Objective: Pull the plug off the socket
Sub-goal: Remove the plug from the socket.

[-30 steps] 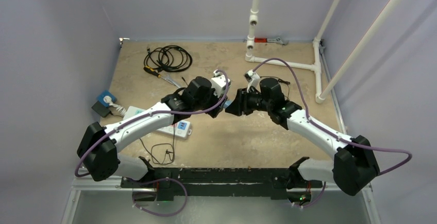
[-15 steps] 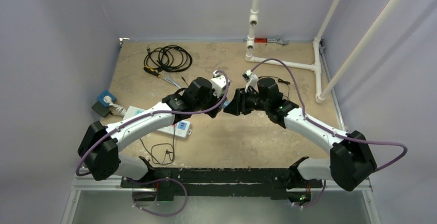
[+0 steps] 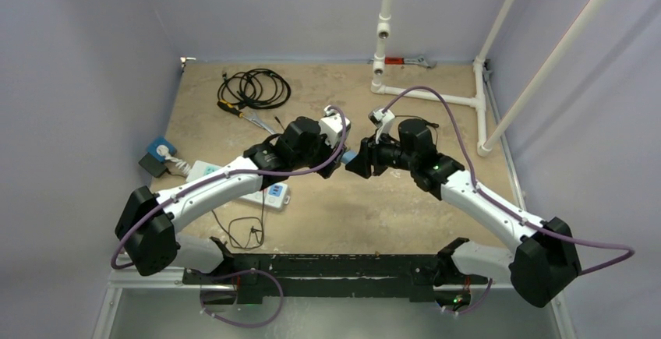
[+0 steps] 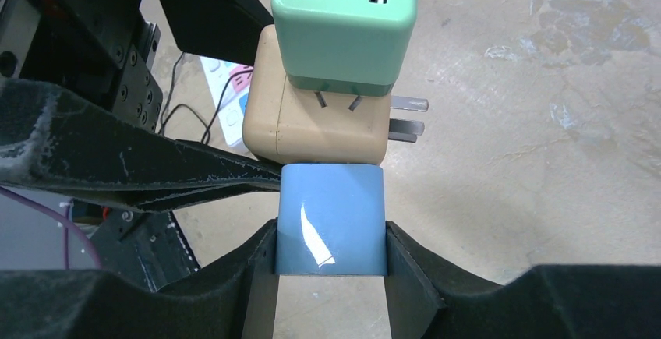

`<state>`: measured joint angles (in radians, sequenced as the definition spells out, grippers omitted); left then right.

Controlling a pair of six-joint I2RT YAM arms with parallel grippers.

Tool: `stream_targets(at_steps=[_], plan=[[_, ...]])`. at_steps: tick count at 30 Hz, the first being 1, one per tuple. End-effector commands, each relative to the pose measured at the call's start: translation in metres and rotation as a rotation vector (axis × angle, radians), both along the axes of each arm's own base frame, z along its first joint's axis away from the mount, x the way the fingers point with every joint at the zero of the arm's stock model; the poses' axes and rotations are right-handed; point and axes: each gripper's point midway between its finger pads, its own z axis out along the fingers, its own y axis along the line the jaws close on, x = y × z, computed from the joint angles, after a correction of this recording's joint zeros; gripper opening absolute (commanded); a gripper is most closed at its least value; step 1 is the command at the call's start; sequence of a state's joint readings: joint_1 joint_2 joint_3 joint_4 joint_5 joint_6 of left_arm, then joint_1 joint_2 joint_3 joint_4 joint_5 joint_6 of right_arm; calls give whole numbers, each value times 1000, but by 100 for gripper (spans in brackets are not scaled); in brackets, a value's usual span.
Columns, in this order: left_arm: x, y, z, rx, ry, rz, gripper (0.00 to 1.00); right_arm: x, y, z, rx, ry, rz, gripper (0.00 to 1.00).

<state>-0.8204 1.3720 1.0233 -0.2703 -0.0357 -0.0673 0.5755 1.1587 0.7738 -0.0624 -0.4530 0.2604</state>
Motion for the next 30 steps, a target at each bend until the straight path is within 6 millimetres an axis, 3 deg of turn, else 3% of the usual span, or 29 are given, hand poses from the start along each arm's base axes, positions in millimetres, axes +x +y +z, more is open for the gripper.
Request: stream_targets(at_steps=[1, 13, 23, 30], plan=[[16, 22, 2, 51, -35, 88, 0, -18, 14, 51, 92, -178, 178, 0], [16, 20, 4, 17, -31, 85, 0, -13, 21, 57, 188, -101, 105, 0], [12, 18, 6, -16, -44, 95, 0, 14, 28, 58, 322, 126, -126, 0], [6, 8, -2, -23, -14, 63, 0, 31, 26, 53, 311, 168, -225, 0]])
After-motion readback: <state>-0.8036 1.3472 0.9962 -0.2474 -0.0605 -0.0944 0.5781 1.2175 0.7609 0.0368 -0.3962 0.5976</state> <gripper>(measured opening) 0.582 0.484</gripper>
